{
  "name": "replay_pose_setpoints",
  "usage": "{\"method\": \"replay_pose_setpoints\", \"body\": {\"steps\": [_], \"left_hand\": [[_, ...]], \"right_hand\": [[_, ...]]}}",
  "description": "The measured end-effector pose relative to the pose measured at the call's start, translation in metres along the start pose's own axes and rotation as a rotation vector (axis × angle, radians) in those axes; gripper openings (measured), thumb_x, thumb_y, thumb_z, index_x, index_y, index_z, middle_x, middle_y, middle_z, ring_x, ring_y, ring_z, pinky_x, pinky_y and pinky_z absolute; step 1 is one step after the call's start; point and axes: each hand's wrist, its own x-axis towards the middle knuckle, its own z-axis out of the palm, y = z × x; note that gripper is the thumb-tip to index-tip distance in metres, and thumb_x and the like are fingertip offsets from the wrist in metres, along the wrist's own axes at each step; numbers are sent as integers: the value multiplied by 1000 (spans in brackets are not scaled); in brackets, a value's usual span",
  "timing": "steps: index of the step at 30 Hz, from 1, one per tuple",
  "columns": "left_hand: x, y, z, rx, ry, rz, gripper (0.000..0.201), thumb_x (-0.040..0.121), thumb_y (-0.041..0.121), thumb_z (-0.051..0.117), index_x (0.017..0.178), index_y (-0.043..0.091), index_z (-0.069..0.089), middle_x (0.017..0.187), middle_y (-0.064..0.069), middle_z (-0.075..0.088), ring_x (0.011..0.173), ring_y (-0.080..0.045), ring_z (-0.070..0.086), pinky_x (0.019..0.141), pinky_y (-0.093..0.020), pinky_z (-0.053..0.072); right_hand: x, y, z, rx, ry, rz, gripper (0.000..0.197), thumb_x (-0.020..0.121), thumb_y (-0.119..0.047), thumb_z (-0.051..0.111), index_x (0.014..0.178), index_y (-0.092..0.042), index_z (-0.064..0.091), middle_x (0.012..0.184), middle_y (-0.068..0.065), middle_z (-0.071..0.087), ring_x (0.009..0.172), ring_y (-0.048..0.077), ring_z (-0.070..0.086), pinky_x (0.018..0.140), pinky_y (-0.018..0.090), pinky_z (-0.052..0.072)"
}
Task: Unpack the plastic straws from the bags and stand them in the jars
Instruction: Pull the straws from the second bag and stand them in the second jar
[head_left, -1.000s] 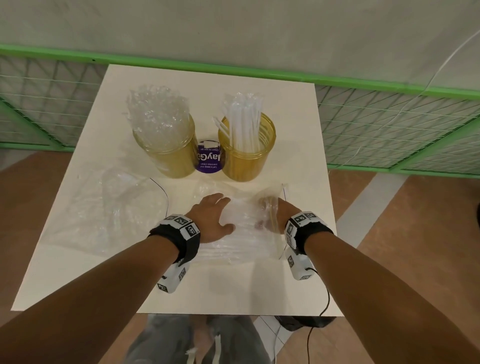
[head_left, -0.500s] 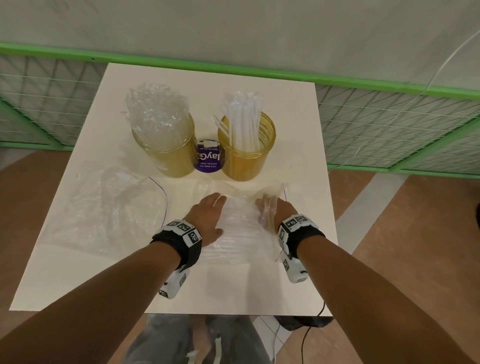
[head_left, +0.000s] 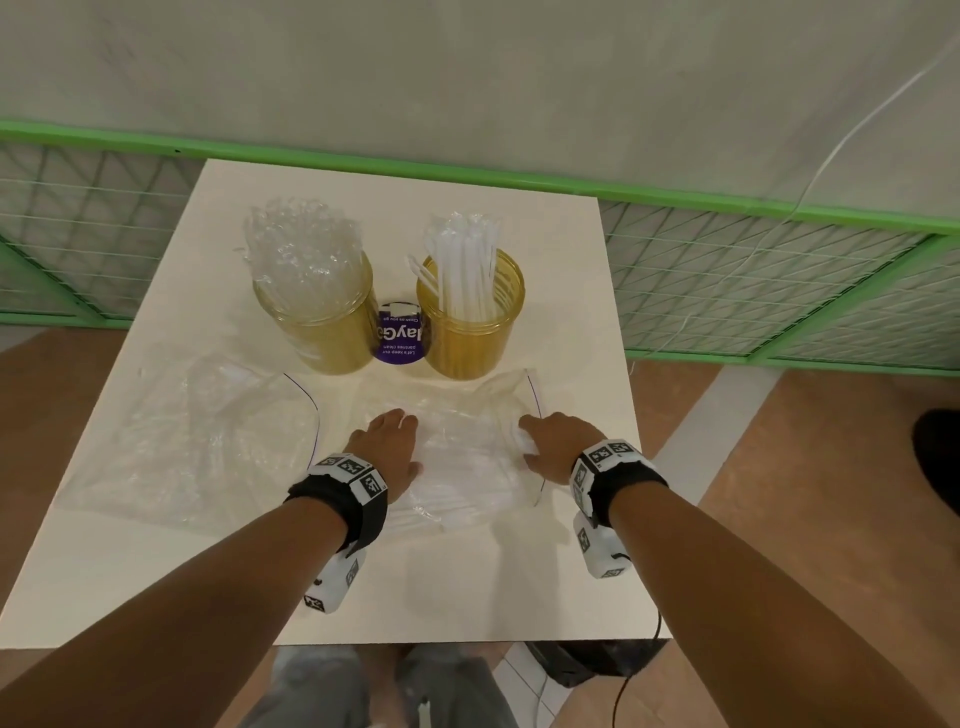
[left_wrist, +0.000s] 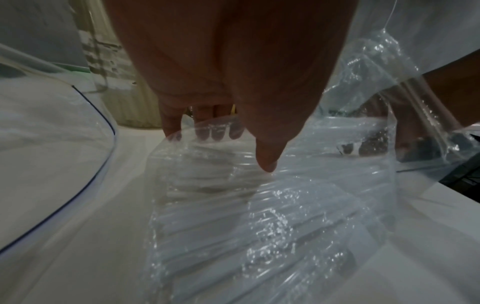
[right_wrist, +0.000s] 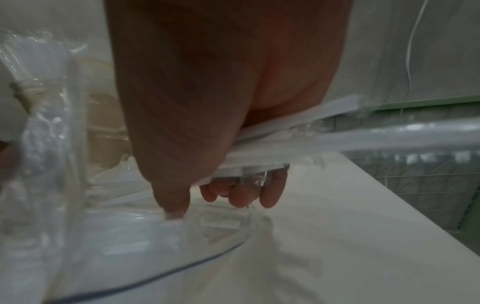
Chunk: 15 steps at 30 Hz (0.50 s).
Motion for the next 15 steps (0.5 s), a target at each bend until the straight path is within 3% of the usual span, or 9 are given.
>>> {"method": "replay_pose_setpoints", "body": {"steps": [6, 9, 12, 15], "left_hand": [[-4, 4, 7, -132, -54, 75, 72, 98, 26, 57, 156, 14, 16, 166, -8, 6, 151, -27, 18, 119, -43, 29], [-5, 0, 11, -57, -21, 79, 70, 99, 26, 54, 156, 13, 15, 166, -8, 7, 151, -27, 19, 118, -43, 29], [-3, -5, 12, -6, -10, 56, 67, 100, 26, 51, 156, 15, 16, 165, -8, 11, 148, -28, 25, 116, -42, 31], [1, -4, 9, 10, -44, 10, 64, 101, 28, 47, 156, 16, 16, 165, -8, 13, 147, -28, 28, 116, -42, 31]], "right_hand": [[15, -18, 7, -43, 33, -30, 42, 102, -38, 56, 135, -13, 52, 126, 14, 63, 112, 33, 65, 91, 38, 51], [17, -18, 5, -77, 48, -21, 35, 104, -31, 52, 134, -14, 54, 128, 12, 62, 112, 32, 65, 88, 37, 50], [14, -8, -4, -83, 58, -23, 44, 100, -40, 56, 140, -21, 50, 134, 9, 57, 121, 30, 59, 94, 40, 49], [7, 2, -12, -104, 67, -6, 47, 99, -44, 58, 138, -20, 48, 133, 8, 50, 122, 29, 51, 95, 42, 48]]}}
